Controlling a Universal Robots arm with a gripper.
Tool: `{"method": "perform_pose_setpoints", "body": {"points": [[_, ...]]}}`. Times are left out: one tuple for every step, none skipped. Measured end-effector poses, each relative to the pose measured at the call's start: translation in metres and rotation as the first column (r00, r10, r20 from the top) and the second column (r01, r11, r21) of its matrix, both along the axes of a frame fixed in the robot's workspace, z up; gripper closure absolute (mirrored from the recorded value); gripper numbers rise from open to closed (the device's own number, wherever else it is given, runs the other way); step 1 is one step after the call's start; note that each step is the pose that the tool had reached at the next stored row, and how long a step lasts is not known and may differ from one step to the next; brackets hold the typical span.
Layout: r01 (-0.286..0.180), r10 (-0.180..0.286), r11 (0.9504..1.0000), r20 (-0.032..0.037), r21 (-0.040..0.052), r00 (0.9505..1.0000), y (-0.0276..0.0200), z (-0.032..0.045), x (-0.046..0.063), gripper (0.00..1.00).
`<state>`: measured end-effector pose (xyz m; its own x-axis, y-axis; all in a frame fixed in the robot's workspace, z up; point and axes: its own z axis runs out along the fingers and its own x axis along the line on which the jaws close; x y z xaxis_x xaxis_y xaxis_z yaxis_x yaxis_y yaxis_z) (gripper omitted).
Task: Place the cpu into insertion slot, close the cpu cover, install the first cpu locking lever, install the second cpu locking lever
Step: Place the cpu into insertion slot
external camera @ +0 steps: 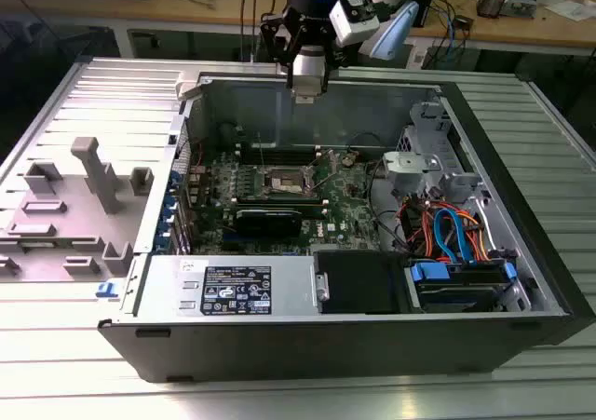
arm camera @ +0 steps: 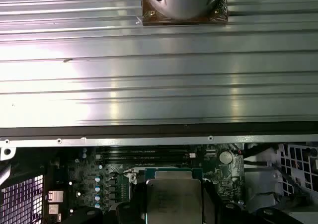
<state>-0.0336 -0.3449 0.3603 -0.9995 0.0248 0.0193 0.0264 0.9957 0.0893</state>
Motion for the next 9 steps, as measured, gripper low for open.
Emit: {"method": "perform_pose_setpoints", "body": {"points": [[0.0,0.0,1.0,0.0,0.0,1.0,0.0,0.0,0.0,0.45],[0.0,0.0,1.0,0.0,0.0,1.0,0.0,0.0,0.0,0.45],[0.0,0.0,1.0,0.0,0.0,1.0,0.0,0.0,0.0,0.45],[0.0,0.0,1.0,0.0,0.0,1.0,0.0,0.0,0.0,0.45],[0.0,0.0,1.0,0.0,0.0001,1.0,-0.0002,0.0,0.0,0.45],[0.0,0.0,1.0,-0.0001,0.0,1.0,-0.0012,0.0,0.0,0.45],[0.0,0.0,1.0,0.0,0.0,1.0,-0.0021,0.0,0.0,0.45],[0.0,0.0,1.0,0.0,0.0,1.0,-0.0027,0.0,0.0,0.45],[0.0,0.0,1.0,0.0,0.0,1.0,-0.0035,0.0,0.0,0.45]]}}
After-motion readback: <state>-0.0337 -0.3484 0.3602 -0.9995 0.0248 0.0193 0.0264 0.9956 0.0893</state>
